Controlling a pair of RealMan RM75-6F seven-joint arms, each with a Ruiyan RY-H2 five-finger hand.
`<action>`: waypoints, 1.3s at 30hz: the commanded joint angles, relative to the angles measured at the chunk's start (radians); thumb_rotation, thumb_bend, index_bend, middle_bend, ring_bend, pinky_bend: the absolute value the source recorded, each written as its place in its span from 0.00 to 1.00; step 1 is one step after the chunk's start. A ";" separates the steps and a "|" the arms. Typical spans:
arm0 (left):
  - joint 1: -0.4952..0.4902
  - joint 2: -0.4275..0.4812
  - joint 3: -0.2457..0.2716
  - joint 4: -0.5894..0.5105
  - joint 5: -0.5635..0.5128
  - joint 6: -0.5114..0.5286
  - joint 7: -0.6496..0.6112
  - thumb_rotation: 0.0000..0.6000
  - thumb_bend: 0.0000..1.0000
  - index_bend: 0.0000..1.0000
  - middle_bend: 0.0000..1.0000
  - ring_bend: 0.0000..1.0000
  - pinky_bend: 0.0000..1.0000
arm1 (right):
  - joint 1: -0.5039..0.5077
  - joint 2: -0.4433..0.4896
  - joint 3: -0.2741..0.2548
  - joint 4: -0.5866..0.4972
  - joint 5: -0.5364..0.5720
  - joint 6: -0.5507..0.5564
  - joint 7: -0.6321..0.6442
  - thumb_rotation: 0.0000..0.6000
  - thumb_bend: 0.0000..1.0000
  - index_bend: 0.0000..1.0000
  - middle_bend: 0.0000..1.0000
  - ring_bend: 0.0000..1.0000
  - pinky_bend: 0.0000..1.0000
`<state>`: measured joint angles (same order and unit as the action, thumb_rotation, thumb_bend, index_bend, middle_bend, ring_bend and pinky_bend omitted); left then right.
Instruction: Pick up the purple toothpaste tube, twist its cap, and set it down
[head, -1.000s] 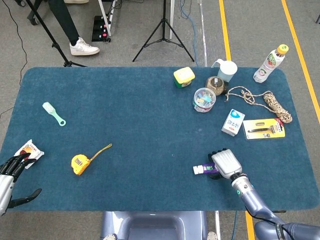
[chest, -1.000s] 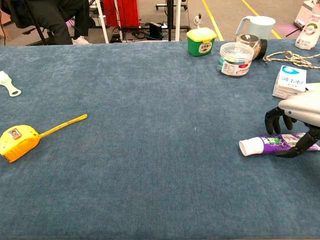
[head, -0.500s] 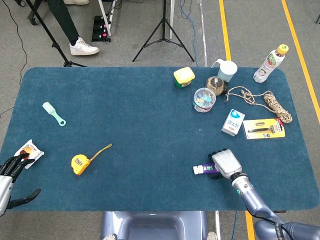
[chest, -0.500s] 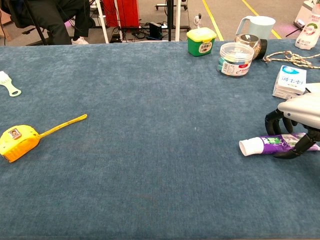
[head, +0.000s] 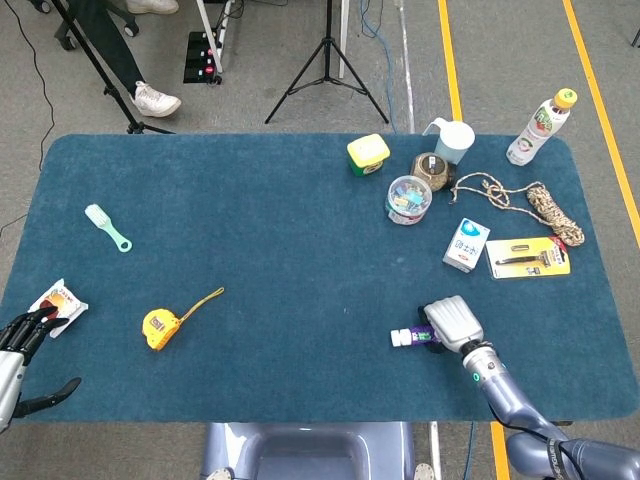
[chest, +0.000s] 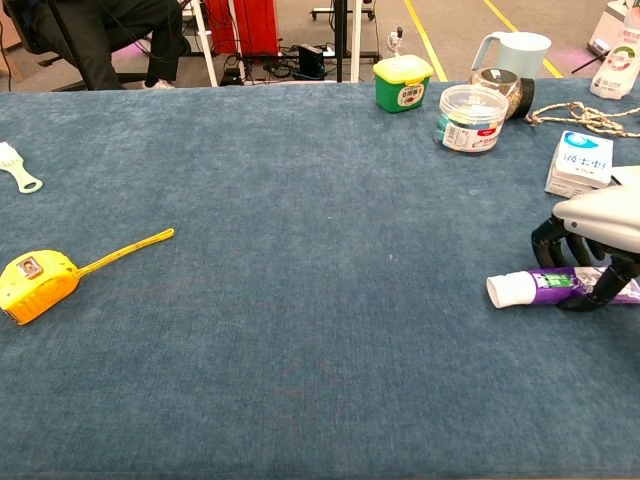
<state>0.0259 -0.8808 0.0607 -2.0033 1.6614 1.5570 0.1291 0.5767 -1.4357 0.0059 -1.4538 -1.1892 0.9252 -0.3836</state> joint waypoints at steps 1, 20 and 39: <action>0.000 0.000 0.000 -0.001 0.000 0.000 0.000 0.88 0.15 0.21 0.17 0.14 0.26 | 0.002 0.005 0.007 -0.003 0.004 -0.011 0.018 0.97 0.36 0.58 0.57 0.62 0.58; -0.076 -0.008 -0.015 -0.047 0.060 -0.095 0.068 0.88 0.15 0.21 0.17 0.14 0.26 | 0.016 0.072 0.073 -0.133 -0.075 0.000 0.200 1.00 0.36 0.78 0.83 0.94 0.93; -0.208 -0.029 -0.071 -0.167 -0.003 -0.271 0.174 0.88 0.15 0.25 0.18 0.18 0.27 | 0.049 0.053 0.109 -0.250 -0.045 0.079 -0.020 1.00 0.36 0.80 0.88 0.99 0.98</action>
<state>-0.1652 -0.9032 -0.0004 -2.1571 1.6754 1.3069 0.2932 0.6233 -1.3777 0.1094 -1.6960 -1.2407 0.9926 -0.3862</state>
